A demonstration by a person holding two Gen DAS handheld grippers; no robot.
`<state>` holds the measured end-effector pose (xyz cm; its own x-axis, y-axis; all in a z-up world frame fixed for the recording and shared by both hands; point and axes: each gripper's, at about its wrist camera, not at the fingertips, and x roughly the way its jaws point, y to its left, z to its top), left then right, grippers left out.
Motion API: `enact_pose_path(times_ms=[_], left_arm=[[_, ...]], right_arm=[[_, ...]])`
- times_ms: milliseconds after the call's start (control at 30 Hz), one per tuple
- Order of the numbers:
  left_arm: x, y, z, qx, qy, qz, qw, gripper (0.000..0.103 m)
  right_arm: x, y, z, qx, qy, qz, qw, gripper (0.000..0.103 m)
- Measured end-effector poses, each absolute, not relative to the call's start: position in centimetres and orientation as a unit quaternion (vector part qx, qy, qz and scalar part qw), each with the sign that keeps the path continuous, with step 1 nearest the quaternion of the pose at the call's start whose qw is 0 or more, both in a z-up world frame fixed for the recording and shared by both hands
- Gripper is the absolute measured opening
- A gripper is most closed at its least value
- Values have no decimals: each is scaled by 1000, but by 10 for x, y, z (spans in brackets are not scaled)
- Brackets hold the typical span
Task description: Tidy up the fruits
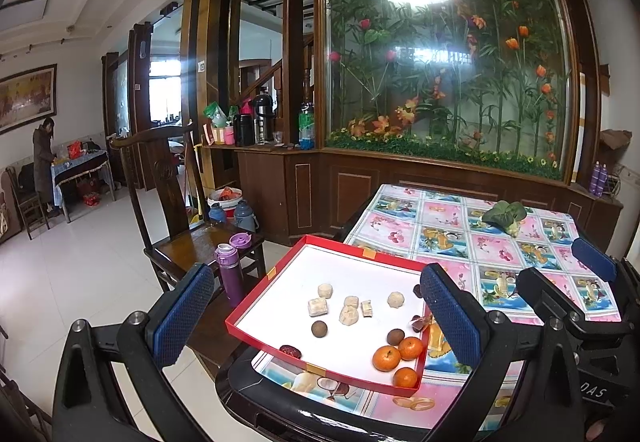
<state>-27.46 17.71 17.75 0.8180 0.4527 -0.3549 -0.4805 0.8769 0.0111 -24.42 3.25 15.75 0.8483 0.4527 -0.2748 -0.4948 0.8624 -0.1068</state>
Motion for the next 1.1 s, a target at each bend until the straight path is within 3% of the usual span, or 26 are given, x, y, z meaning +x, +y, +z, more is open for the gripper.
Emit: enact_pose_path(times_ms=[1100], left_arm=[[-268, 189, 179, -32, 178, 248, 952, 103]], right_arm=[[-205, 57, 162, -71, 149, 226, 960, 103]])
